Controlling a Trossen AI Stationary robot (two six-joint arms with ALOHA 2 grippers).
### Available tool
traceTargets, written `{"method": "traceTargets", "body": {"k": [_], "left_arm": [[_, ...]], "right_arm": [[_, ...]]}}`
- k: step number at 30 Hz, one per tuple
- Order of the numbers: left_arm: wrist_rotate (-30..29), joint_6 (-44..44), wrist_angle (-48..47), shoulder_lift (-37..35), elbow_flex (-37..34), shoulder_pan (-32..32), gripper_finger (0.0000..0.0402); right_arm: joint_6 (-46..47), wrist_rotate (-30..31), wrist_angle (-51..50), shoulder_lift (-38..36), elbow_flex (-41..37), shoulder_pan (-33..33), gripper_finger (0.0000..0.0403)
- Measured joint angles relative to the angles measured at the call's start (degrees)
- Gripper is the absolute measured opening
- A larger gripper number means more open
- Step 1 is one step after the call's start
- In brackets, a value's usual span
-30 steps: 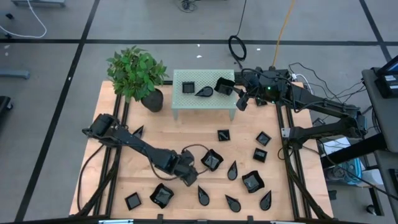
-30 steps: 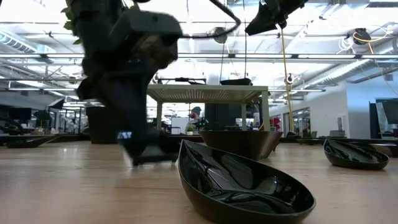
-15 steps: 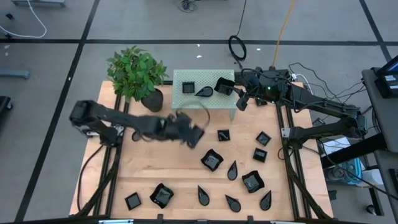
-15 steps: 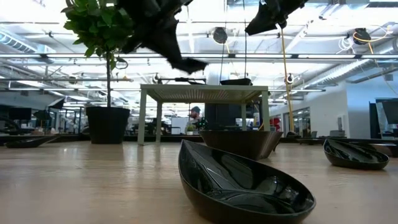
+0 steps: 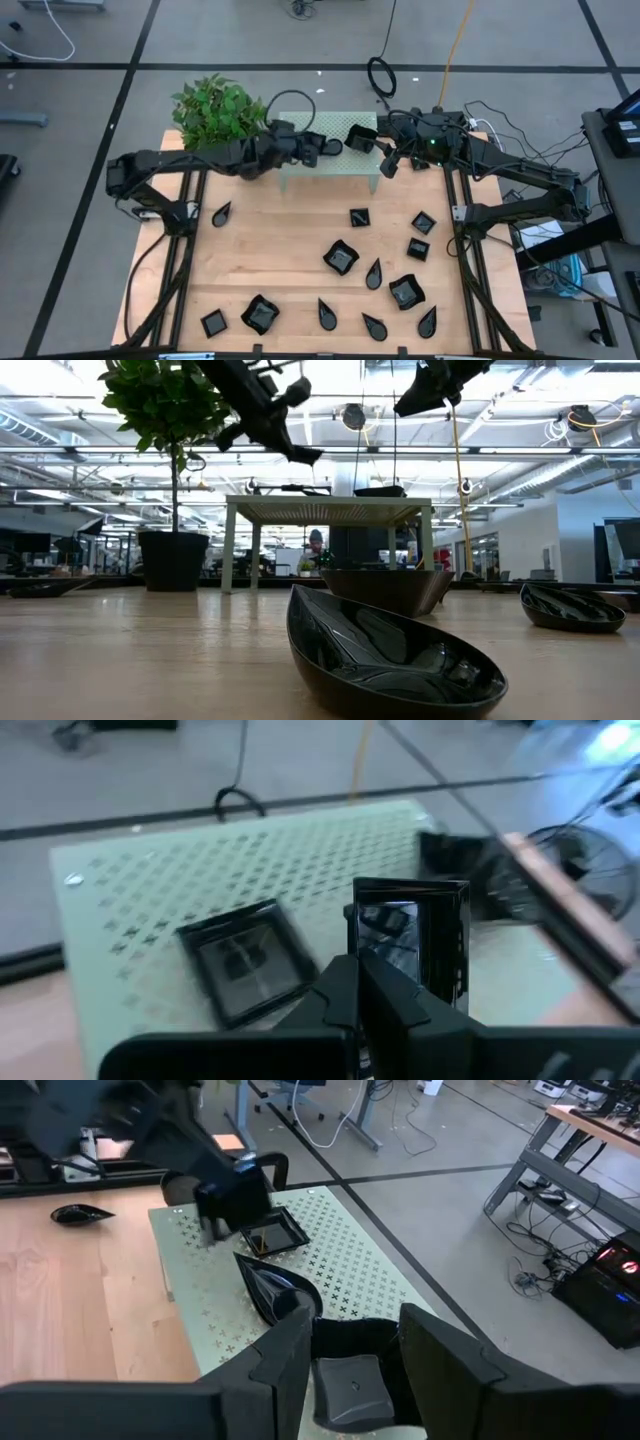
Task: Pick & Place Mini shaped plates
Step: Stack the square plate on top of the other square plate on the shelf
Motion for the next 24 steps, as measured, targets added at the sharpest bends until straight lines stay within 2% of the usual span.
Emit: {"method": "traceTargets", "body": {"k": [10,24], "left_arm": [[-0.3,-0.5,-2.0,0.5,0.0,5.3,0.0006],[1.3,-1.5,-4.4,0.9,0.0,7.5,0.0004]], "right_arm": [[0.0,0.0,0.0,0.0,0.0,0.0,0.0141],[0.0,0.0,0.0,0.0,0.0,0.0,0.0141]]}}
